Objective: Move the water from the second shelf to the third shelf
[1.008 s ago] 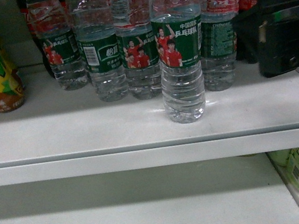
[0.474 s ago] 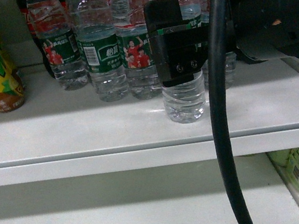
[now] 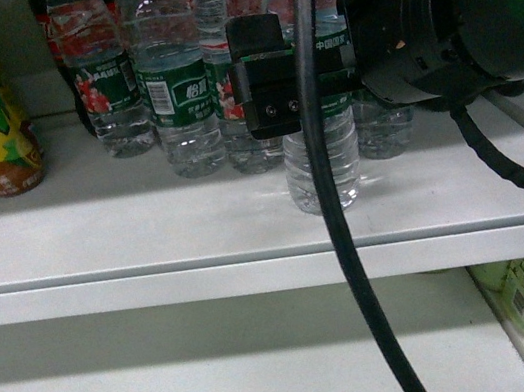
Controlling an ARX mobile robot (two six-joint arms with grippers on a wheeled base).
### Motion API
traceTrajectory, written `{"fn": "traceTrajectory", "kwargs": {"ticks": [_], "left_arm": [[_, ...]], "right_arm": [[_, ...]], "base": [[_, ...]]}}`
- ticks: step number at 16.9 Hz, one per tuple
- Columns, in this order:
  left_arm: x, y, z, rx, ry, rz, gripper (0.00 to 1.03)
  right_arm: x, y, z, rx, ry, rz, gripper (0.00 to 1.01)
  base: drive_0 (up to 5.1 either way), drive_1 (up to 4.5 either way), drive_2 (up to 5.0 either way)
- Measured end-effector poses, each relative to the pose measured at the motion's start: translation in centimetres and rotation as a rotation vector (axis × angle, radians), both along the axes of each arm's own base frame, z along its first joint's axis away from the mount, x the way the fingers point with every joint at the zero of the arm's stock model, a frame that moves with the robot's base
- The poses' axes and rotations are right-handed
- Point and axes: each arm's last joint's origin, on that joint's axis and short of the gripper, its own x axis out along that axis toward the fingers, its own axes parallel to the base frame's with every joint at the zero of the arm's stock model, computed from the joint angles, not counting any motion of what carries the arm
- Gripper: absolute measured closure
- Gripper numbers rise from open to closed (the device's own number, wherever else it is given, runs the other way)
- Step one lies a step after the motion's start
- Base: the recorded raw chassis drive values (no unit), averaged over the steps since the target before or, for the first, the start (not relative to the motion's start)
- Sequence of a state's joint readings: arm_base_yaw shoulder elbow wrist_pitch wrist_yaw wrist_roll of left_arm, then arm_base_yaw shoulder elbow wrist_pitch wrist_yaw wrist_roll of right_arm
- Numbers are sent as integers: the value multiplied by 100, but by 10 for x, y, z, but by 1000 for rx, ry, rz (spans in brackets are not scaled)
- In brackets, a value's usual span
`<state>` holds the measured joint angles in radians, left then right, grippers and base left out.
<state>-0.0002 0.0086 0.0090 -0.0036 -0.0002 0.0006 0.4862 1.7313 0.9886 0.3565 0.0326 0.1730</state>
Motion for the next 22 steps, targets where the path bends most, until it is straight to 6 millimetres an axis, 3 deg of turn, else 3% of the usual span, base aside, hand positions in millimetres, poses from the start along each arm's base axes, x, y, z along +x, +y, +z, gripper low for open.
{"fn": "traceTrajectory", "kwargs": {"ticks": [12,17,19,22], "left_arm": [[0,0,0,0,0,0,5],[0,0,0,0,0,0,5],[0,0,0,0,0,0,5],[0,0,0,0,0,0,5]], "right_arm": [[14,10,-6,-33,-19,-59,4],[10,14,-5,-26,-25,-58,51],[3,11,-2,-3,-16,-61,60],[-16,3,-2,19,-7,-33,61]], "base": [[0,0,0],[0,0,0],[0,0,0],[0,0,0]]}}
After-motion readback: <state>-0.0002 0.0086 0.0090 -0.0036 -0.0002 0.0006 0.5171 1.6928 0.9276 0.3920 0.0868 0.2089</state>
